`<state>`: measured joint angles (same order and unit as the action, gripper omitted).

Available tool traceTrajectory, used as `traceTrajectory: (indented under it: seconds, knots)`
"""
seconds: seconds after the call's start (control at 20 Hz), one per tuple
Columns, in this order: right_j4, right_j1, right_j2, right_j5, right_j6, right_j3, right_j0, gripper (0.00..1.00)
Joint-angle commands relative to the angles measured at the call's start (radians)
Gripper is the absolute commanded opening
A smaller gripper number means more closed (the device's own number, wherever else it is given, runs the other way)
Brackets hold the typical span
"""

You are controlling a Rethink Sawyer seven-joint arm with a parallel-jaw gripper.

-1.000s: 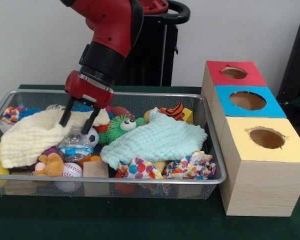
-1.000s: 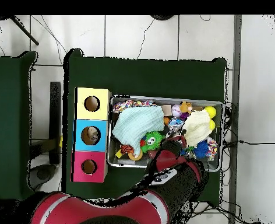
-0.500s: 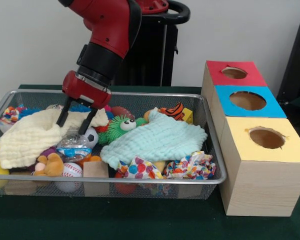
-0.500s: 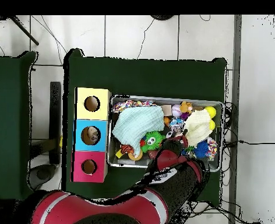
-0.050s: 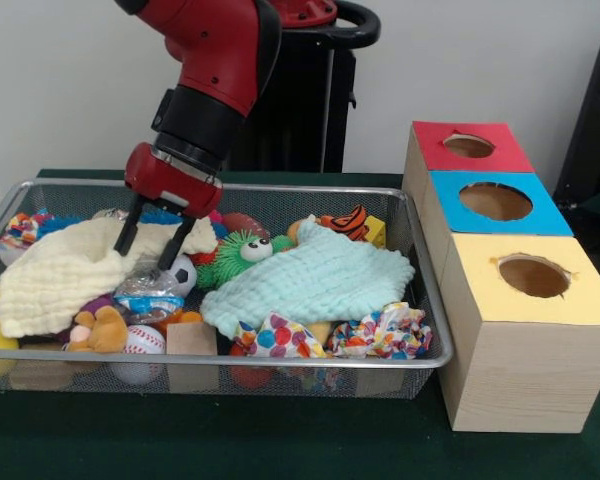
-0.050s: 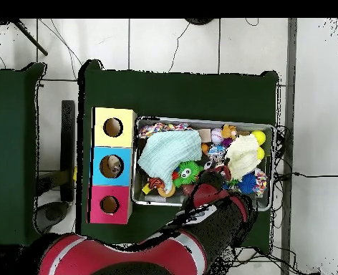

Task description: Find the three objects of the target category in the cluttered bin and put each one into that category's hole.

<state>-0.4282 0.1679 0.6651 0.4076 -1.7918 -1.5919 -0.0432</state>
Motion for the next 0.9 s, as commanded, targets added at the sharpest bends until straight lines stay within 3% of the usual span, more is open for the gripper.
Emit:
traceTrajectory:
  seconds: [0.05, 0.2, 0.35, 0.45, 0.75, 0.9]
  knots:
    - [-0.074, -0.007, -0.165, 0.018, -0.073, 0.109, 0.041, 1.00]
    - [-0.162, 0.024, -0.225, -0.022, -0.083, 0.112, 0.071, 1.00]
    - [-0.290, 0.071, -0.334, -0.095, -0.097, 0.110, 0.130, 1.00]
    - [-0.328, 0.083, -0.371, -0.116, -0.101, 0.109, 0.152, 1.00]
    - [-0.385, 0.105, -0.446, -0.165, -0.094, 0.106, 0.200, 1.00]
    - [-0.379, 0.099, -0.449, -0.160, -0.089, 0.107, 0.203, 1.00]
